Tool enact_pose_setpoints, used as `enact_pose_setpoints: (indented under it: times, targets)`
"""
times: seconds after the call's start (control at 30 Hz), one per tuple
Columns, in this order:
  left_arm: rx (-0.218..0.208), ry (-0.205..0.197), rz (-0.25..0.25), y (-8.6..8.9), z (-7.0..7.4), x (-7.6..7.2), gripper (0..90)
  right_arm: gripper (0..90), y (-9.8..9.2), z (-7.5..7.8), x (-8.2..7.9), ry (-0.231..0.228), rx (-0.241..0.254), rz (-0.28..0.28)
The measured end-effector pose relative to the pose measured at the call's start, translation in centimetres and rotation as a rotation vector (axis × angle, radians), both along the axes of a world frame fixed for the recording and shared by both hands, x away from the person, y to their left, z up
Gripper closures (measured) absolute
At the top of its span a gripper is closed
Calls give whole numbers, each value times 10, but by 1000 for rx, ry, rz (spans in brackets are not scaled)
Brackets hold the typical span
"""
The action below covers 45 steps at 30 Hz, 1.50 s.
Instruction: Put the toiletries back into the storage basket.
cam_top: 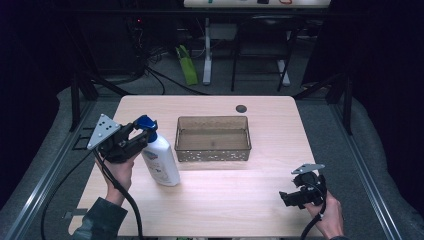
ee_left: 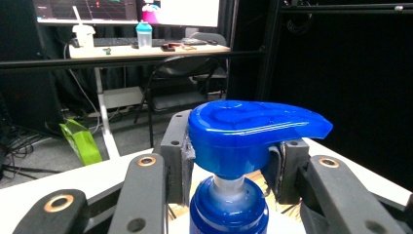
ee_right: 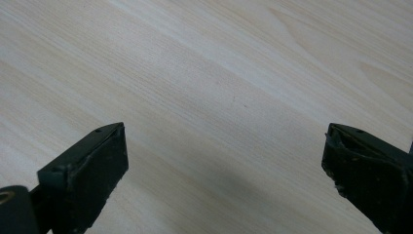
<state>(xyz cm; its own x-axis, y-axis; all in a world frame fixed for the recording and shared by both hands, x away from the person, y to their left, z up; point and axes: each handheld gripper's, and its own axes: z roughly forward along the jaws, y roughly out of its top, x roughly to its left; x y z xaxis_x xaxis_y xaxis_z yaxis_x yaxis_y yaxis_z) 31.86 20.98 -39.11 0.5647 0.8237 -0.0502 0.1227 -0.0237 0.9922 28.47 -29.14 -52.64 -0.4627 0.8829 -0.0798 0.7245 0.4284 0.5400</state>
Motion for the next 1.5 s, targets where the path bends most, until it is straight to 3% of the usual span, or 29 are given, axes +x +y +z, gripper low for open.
enact_pose_setpoints:
  times: [0.8,1.5]
  targets:
    - [-3,3,10,-2,23,-3,589,30,1,0,-1,7,-7,-14]
    - [-5,-23,13,-10,44,-1,589,30,-1,-1,0,21,-1,-28]
